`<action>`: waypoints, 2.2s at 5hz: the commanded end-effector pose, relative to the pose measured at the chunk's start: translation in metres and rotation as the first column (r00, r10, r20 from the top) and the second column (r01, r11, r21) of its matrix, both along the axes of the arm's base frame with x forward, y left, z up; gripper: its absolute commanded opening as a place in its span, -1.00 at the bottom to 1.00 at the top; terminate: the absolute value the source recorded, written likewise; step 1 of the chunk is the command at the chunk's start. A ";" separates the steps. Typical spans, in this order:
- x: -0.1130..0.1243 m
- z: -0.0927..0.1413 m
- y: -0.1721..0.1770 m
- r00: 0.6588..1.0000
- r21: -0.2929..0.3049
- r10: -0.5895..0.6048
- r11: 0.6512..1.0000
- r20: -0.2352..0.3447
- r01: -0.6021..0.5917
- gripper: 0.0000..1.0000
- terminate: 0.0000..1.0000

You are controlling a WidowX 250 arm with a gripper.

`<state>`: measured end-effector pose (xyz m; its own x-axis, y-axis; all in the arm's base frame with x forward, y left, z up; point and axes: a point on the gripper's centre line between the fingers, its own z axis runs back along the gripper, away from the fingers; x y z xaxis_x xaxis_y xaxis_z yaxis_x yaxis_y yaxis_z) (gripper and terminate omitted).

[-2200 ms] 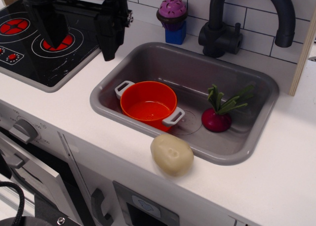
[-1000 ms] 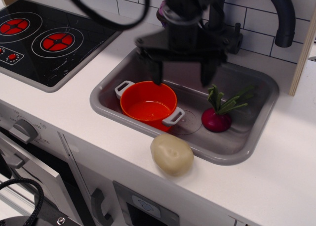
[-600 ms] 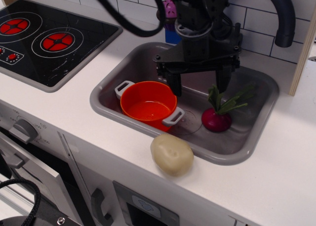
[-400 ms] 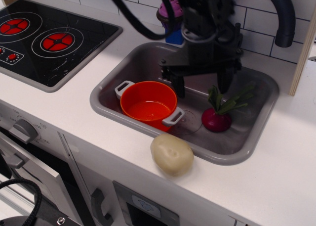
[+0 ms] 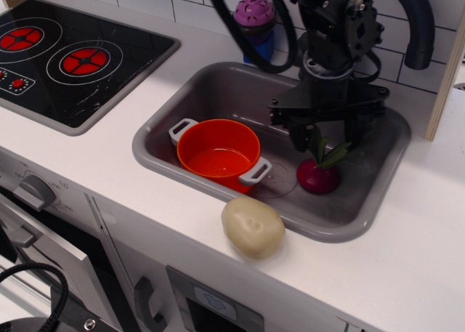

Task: Put beet in pot sink

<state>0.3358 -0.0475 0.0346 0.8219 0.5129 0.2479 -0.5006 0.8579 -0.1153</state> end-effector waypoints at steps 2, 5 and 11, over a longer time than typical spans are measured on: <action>0.022 0.029 0.010 0.995 0.027 0.079 0.996 0.069 -0.081 -1.00 -1.00; -0.014 0.093 0.050 0.973 0.028 0.221 0.974 0.060 -0.223 -1.00 -1.00; -0.026 0.045 0.112 0.953 0.148 0.298 0.942 0.047 -0.302 1.00 -1.00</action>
<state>0.3001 0.0638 0.0628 0.6392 0.6984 0.3218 -0.7421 0.6699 0.0201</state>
